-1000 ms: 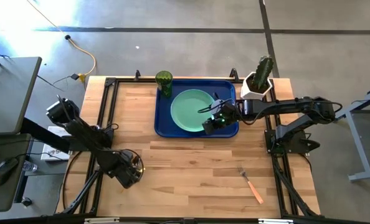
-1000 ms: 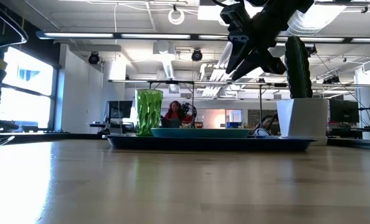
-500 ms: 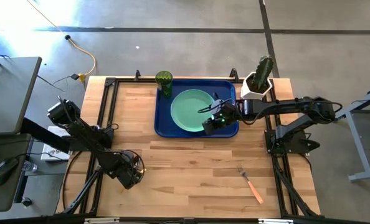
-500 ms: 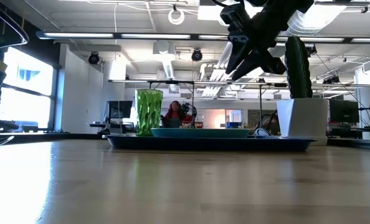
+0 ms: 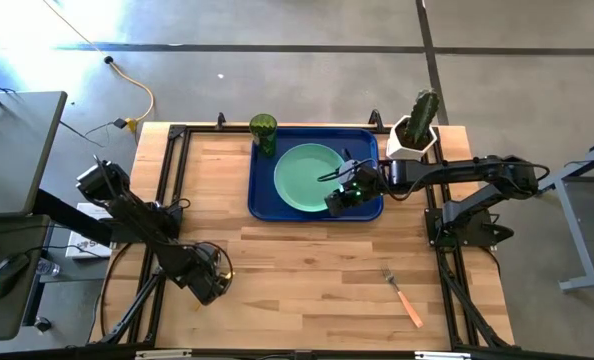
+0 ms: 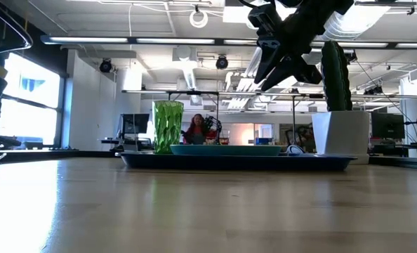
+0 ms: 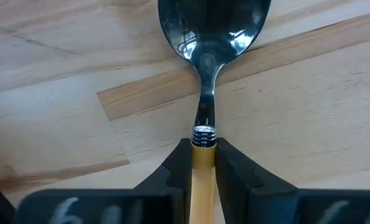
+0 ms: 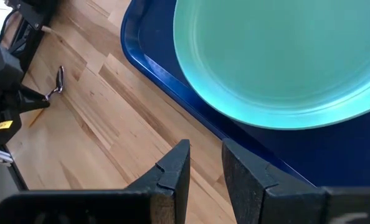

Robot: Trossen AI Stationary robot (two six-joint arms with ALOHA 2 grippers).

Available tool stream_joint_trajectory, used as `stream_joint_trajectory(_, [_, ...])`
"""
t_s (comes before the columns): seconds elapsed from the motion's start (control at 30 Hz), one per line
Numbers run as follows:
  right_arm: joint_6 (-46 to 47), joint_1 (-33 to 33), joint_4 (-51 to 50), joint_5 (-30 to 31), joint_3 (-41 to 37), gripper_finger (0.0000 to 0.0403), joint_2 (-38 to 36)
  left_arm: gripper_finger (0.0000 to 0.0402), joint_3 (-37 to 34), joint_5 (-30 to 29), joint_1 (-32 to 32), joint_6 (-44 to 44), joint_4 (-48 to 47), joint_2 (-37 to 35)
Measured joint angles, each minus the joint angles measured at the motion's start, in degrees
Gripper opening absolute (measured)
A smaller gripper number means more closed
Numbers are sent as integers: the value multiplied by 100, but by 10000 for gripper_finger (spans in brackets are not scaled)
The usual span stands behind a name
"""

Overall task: Pick and place plate/cup/fork/spoon on tray
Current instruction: Put the yellow spoon on the blue serving tray

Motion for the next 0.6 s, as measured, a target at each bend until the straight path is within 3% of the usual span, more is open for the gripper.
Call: stream_joint_trajectory(0.6, [-47,0,29,-33,0,85,0,42,941,-910,271,330,17,15])
